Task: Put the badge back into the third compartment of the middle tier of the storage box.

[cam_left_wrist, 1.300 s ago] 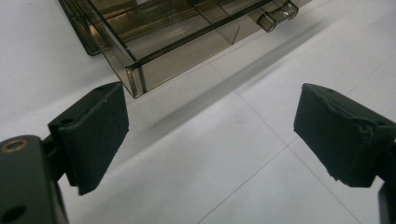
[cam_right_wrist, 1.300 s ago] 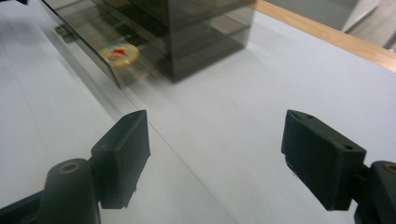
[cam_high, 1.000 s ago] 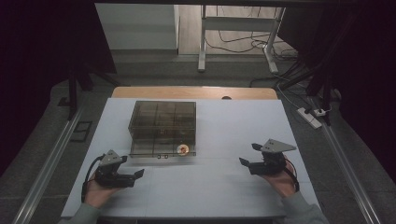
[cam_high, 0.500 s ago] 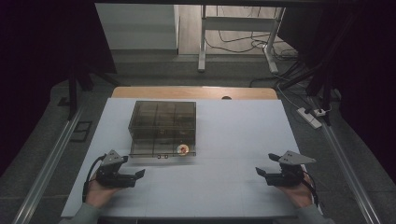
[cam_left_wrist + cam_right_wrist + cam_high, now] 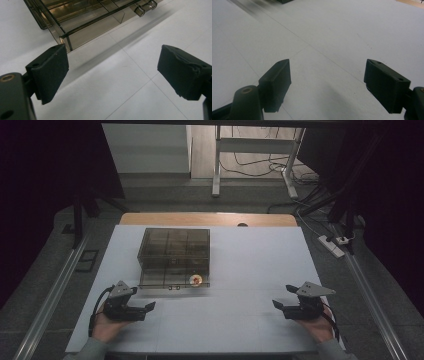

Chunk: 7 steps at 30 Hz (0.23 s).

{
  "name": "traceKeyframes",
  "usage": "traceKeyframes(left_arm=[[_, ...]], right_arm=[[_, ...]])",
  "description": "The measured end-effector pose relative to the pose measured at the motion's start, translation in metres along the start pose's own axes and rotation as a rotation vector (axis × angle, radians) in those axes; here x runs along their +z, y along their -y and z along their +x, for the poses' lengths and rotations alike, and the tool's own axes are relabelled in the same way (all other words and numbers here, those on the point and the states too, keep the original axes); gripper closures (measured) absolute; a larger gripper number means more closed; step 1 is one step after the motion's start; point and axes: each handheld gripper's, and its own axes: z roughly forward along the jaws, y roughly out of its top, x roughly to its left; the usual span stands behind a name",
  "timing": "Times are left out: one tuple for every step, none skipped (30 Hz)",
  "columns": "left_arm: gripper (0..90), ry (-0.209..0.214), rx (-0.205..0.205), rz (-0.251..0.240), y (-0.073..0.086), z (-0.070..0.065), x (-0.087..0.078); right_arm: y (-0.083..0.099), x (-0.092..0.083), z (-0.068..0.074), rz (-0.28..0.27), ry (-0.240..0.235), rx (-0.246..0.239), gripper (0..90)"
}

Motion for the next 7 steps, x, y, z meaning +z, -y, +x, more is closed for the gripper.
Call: traceKeyframes(left_arm=[[10.3, -0.001, 0.001, 0.000, 0.0000, 0.0000, 0.0000], [10.3, -0.002, 0.001, 0.001, 0.0001, 0.0001, 0.0001], [10.3, -0.002, 0.001, 0.002, 0.0001, 0.0002, 0.0001], [10.3, -0.003, 0.001, 0.002, 0.0002, 0.0002, 0.0002], [10.3, -0.006, 0.002, 0.002, 0.0002, 0.0000, 0.0002], [10.2, -0.007, 0.002, 0.002, 0.0002, 0.0000, 0.0002], [10.1, -0.007, 0.002, 0.002, 0.0003, 0.0000, 0.0002]], right_arm=[[-0.0001, -0.0001, -0.0001, -0.001, -0.001, 0.001, 21.2], [-0.0001, -0.0001, -0.0001, -0.001, -0.001, 0.001, 21.2], [0.0000, 0.0001, -0.0003, -0.004, -0.003, 0.001, 21.2], [0.0000, 0.0002, -0.0004, -0.004, -0.004, 0.002, 21.2], [0.0000, 0.0004, -0.0004, -0.004, -0.004, 0.002, 21.3], [0.0000, 0.0005, -0.0004, -0.004, -0.004, 0.001, 21.3], [-0.0001, 0.0005, -0.0004, -0.004, -0.004, 0.000, 21.3]])
